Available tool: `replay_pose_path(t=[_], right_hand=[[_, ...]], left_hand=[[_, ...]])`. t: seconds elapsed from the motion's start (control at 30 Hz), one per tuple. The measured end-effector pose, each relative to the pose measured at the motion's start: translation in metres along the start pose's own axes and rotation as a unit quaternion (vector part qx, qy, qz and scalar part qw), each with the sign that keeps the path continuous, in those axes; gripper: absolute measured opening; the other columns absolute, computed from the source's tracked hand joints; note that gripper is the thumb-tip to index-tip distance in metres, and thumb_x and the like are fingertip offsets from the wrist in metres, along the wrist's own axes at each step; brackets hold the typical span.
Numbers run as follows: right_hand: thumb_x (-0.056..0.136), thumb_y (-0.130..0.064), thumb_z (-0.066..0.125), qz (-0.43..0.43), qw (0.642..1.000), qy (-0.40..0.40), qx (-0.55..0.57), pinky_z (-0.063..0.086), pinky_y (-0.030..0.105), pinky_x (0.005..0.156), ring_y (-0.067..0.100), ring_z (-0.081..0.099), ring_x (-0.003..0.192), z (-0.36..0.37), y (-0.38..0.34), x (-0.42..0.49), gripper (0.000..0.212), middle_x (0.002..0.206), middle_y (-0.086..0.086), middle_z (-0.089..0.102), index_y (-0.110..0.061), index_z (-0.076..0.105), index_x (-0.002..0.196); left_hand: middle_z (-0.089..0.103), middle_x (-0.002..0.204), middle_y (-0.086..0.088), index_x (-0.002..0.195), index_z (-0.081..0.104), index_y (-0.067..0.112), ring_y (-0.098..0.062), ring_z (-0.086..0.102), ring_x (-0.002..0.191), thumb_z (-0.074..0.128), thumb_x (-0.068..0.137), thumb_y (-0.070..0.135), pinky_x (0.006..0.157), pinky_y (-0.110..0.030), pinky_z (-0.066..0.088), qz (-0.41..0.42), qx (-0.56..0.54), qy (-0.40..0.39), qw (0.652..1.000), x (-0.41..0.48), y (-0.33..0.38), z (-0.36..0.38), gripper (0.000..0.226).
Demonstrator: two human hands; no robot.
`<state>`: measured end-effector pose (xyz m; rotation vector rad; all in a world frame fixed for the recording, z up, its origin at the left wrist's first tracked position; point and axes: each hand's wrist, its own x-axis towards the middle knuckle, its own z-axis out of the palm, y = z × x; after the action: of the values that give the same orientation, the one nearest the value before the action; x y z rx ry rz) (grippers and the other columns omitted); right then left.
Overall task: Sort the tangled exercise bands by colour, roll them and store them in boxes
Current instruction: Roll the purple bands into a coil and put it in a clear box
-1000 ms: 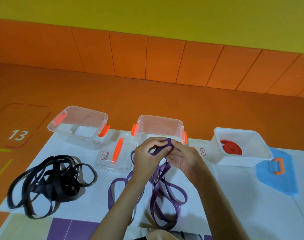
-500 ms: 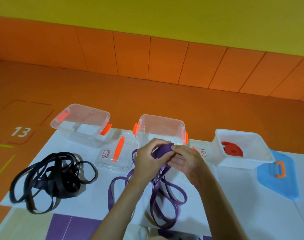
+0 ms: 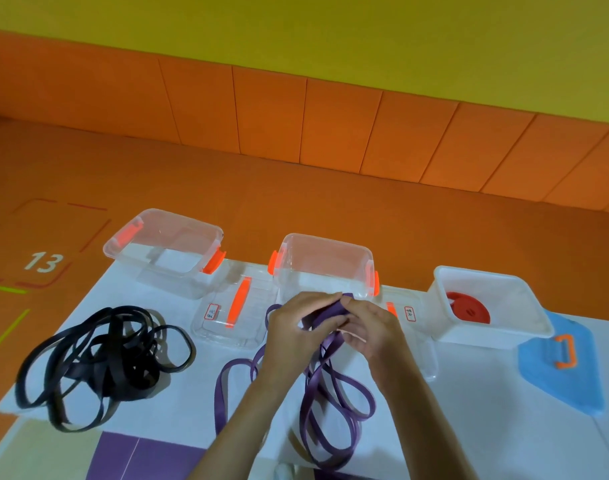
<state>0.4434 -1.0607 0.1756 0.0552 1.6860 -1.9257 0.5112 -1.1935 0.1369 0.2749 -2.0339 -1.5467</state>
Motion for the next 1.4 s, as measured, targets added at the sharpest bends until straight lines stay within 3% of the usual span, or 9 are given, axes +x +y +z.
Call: replay_pose_path(t=[0.13, 0.33, 0.53, 0.73, 0.87, 1.0, 1.13, 1.23, 1.4], right_hand=[[0.102, -0.019, 0.063, 0.001, 0.999, -0.037, -0.013, 0.061, 0.022, 0.068, 0.023, 0.078, 0.091, 0.0, -0.005, 0.005, 0.02, 0.1, 0.02, 0.077, -0.002, 0.071, 0.109], [0.103, -0.014, 0.062, -0.01, 0.997, -0.06, 0.047, 0.06, 0.03, 0.085, 0.029, 0.075, 0.108, -0.008, -0.004, 0.011, 0.018, 0.113, 0.022, 0.075, -0.006, 0.074, 0.113], [0.089, -0.028, 0.073, 0.058, 0.98, -0.083, 0.174, 0.06, 0.033, 0.086, 0.026, 0.074, 0.11, -0.013, 0.003, 0.014, 0.048, 0.126, 0.023, 0.072, -0.004, 0.064, 0.129], [0.065, -0.046, 0.089, -0.079, 0.996, 0.018, -0.038, 0.063, 0.03, 0.081, 0.025, 0.078, 0.096, -0.009, -0.007, 0.013, 0.044, 0.099, 0.01, 0.08, -0.018, 0.081, 0.098], [0.076, -0.041, 0.084, -0.102, 0.988, 0.035, -0.115, 0.064, 0.039, 0.084, 0.027, 0.077, 0.094, -0.006, -0.009, 0.01, 0.025, 0.093, 0.007, 0.081, -0.026, 0.083, 0.096], [0.084, -0.035, 0.077, -0.02, 0.999, 0.029, 0.012, 0.06, 0.023, 0.066, 0.026, 0.079, 0.089, 0.0, -0.007, 0.007, 0.036, 0.096, 0.016, 0.08, -0.009, 0.074, 0.11], [0.104, -0.021, 0.06, -0.043, 0.998, 0.036, -0.01, 0.061, 0.029, 0.073, 0.03, 0.076, 0.093, 0.008, 0.0, 0.009, 0.02, 0.097, 0.015, 0.078, -0.008, 0.075, 0.108], [0.098, -0.015, 0.071, -0.097, 0.993, 0.028, -0.068, 0.063, 0.031, 0.08, 0.026, 0.077, 0.093, 0.01, -0.002, 0.012, 0.009, 0.095, 0.007, 0.08, -0.013, 0.078, 0.103], [0.098, -0.016, 0.07, -0.061, 0.996, 0.054, 0.048, 0.061, 0.036, 0.079, 0.029, 0.077, 0.087, 0.007, 0.0, 0.015, 0.02, 0.094, 0.018, 0.079, -0.008, 0.066, 0.116]], left_hand=[[0.079, 0.109, 0.021, 0.113, 0.076, 0.05, -0.006, 0.074, 0.109, 0.091, 0.082, 0.019, 0.088, -0.016, 0.059, -0.061, -0.058, 0.023, 0.996, 0.004, -0.002, -0.004, 0.047], [0.08, 0.107, 0.018, 0.108, 0.08, 0.036, -0.007, 0.074, 0.107, 0.092, 0.08, 0.014, 0.09, -0.018, 0.058, -0.057, -0.073, 0.02, 0.996, 0.006, 0.0, 0.0, 0.038], [0.079, 0.111, 0.022, 0.116, 0.082, 0.029, -0.005, 0.075, 0.107, 0.091, 0.082, 0.015, 0.088, -0.019, 0.059, -0.003, -0.017, 0.019, 1.0, 0.015, 0.002, 0.003, 0.038], [0.063, 0.11, 0.051, 0.134, 0.054, 0.055, 0.015, 0.064, 0.112, 0.086, 0.088, 0.033, 0.093, -0.011, 0.055, 0.022, 0.11, -0.002, 0.994, 0.018, 0.007, 0.007, 0.06], [0.064, 0.115, 0.039, 0.134, 0.067, 0.04, 0.009, 0.066, 0.11, 0.086, 0.089, 0.029, 0.095, -0.018, 0.057, 0.044, 0.138, 0.013, 0.989, 0.019, 0.006, 0.013, 0.051], [0.069, 0.114, 0.041, 0.122, 0.075, 0.04, 0.007, 0.067, 0.112, 0.088, 0.086, 0.029, 0.092, -0.013, 0.054, 0.031, 0.087, 0.017, 0.996, 0.017, 0.007, 0.007, 0.04], [0.075, 0.111, 0.03, 0.119, 0.079, 0.033, 0.003, 0.071, 0.106, 0.092, 0.083, 0.023, 0.089, -0.015, 0.057, 0.047, 0.105, 0.034, 0.993, 0.018, 0.007, 0.0, 0.039], [0.075, 0.114, 0.021, 0.128, 0.076, 0.026, 0.011, 0.066, 0.106, 0.089, 0.086, 0.02, 0.091, -0.013, 0.055, 0.058, 0.141, 0.035, 0.988, 0.019, 0.008, 0.001, 0.044], [0.071, 0.113, 0.035, 0.126, 0.076, 0.027, 0.009, 0.067, 0.111, 0.088, 0.087, 0.021, 0.095, -0.011, 0.053, 0.014, 0.085, 0.034, 0.996, 0.019, 0.01, 0.006, 0.04]])
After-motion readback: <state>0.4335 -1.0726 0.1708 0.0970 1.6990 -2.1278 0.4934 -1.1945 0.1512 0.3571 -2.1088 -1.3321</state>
